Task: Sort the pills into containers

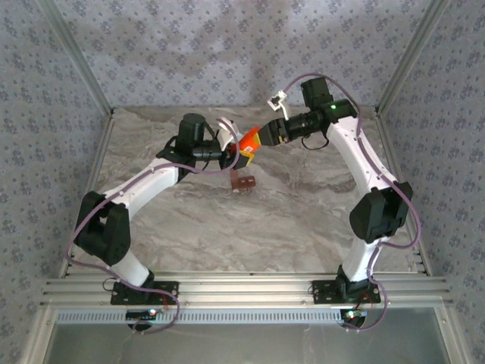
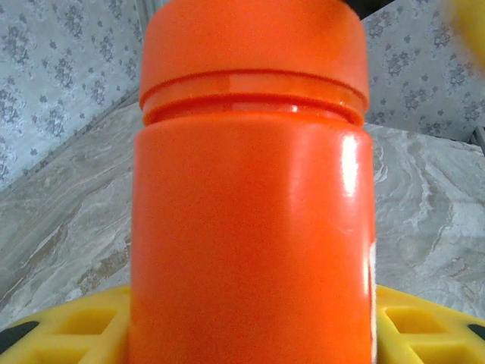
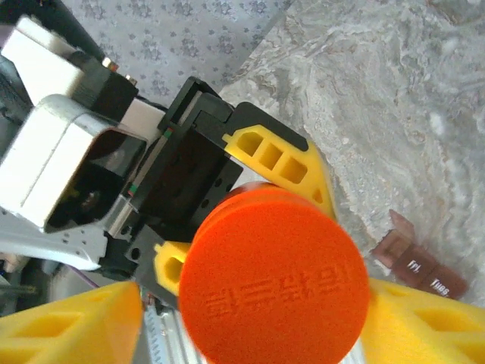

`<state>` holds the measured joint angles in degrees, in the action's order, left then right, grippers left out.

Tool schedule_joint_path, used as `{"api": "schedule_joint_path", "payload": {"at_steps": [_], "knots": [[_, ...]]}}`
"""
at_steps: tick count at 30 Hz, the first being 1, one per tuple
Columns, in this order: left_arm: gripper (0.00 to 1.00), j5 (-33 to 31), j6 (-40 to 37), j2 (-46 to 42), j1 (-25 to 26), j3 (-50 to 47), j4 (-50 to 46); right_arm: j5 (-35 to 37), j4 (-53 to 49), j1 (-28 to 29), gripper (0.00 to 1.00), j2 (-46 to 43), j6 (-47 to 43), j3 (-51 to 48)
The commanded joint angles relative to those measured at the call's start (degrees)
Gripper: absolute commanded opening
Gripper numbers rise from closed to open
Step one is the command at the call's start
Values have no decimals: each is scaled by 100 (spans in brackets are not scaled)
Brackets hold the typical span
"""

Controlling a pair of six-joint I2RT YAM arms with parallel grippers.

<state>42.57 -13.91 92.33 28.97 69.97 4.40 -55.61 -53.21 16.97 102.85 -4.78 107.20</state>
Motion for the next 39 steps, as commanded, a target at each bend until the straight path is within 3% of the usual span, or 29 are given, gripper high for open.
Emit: {"api": "schedule_joint_path", "payload": {"at_steps": [1, 5, 9, 12, 16, 26, 31, 35, 39], "knots": [[0, 11, 65, -150, -30, 69, 48, -355, 361, -179, 83, -263, 635, 39], [0, -19, 14, -140, -32, 126, -31, 22, 1690, -373, 87, -684, 2573, -474], [0, -33, -97, -119, -31, 187, -173, 1166, 1567, -464, 88, -717, 4304, -625], [0, -55, -173, -85, -25, 252, -303, 1792, 1640, -228, 89, -889, 4822, -828], [0, -44, -182, -43, -25, 287, -300, 2219, 1375, 137, 89, -751, 4896, -656], [0, -29, -182, 41, -30, 359, -346, 2132, 1301, 540, 81, -433, 4719, -556], [0, -21, -189, 68, -32, 385, -353, 2033, 1322, 530, 69, -476, 4697, -648], [0, -6, -178, 96, -31, 409, -370, 1977, 1366, 517, 64, -546, 4714, -719], [0, -5, -169, 105, -28, 420, -370, 1892, 1460, 497, 50, -638, 4676, -804]]}}
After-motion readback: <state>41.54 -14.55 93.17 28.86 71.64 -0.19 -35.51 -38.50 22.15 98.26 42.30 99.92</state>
